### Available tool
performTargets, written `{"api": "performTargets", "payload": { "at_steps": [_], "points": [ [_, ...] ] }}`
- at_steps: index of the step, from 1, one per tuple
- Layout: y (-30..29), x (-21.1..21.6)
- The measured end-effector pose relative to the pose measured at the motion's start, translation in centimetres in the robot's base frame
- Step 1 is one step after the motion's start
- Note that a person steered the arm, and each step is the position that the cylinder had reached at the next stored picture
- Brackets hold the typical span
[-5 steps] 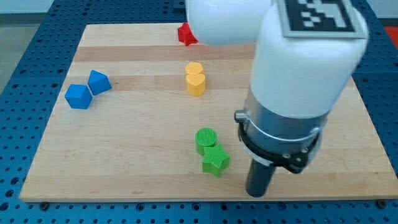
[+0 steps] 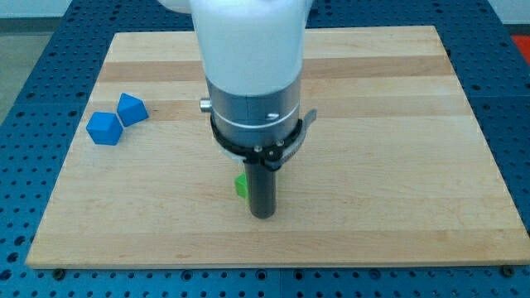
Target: Separate the green blocks
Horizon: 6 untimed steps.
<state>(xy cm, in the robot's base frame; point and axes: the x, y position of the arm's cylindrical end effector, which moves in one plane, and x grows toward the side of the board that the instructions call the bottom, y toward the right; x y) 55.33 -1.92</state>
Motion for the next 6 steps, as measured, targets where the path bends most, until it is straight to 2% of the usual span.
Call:
{"api": "performTargets", "payload": {
  "at_steps": [4,6],
  "points": [
    [-1.8,-9.8],
    [-7.8,-10.4]
  ]
}}
